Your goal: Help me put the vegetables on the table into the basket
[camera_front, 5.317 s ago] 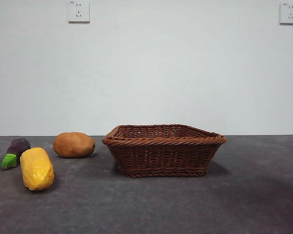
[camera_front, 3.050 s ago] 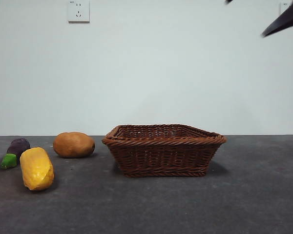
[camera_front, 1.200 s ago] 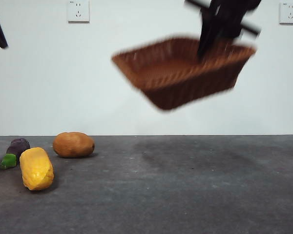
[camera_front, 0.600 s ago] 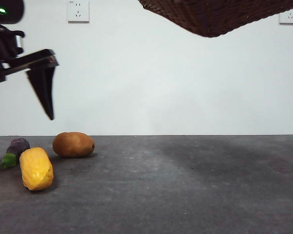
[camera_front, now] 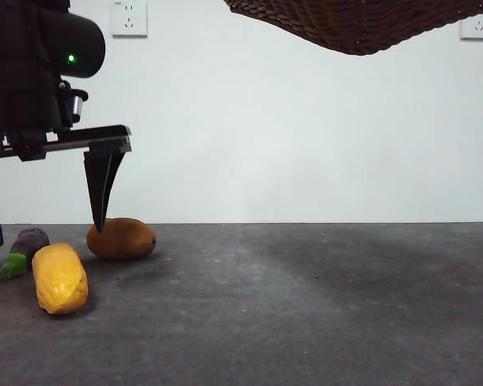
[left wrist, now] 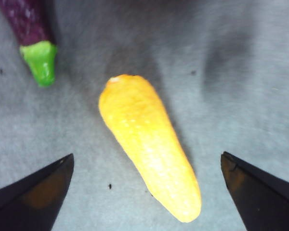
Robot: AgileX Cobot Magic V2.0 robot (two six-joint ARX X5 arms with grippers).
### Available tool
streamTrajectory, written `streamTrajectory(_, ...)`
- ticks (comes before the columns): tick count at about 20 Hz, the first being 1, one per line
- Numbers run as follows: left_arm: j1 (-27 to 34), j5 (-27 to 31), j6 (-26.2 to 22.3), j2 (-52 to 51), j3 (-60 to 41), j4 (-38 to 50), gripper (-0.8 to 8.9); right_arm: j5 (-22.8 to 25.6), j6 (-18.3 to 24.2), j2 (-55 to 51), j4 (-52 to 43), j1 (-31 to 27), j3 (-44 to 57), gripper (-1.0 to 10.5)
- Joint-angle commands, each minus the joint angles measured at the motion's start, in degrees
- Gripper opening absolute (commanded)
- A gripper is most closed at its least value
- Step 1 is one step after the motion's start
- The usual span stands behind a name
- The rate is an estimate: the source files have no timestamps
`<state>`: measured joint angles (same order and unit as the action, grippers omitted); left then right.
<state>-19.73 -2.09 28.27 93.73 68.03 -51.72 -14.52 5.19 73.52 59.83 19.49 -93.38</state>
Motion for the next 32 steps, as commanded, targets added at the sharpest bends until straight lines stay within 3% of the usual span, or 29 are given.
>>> streamTrajectory(1,-0.2,0.2,2.0,1.4,-0.1,0.0,6.24,-0.5,0.0,-0.3,-1.3,0.0,-0.1,-0.1)
streamTrajectory(11,-0.3,0.7,3.7,6.8,-0.1,1.9,5.95,-0.5,0.1,-0.3,-1.5,0.0,-0.1,-0.1)
streamTrajectory(15,-0.8,0.7,3.7,7.9,-0.1,2.9,4.09,-0.5,0.5,-0.3,-1.4,0.0,-0.1,-0.1)
streamTrajectory(20,-1.4,0.6,3.2,7.9,-0.1,3.8,0.65,-0.5,0.7,-0.3,-1.4,0.0,-0.1,-0.1)
streamTrajectory(23,-1.7,0.6,3.0,7.9,-0.1,3.9,-0.09,-0.5,0.7,-0.3,-1.3,0.0,-0.1,-0.1)
streamTrajectory(28,-2.7,0.0,-6.5,6.6,-0.1,4.9,-0.09,-0.4,0.6,0.2,0.3,0.0,-0.1,-0.1)
streamTrajectory(32,-4.5,0.0,-14.0,-2.0,-0.1,8.2,-0.09,1.4,0.4,1.9,2.1,0.0,0.0,-0.1)
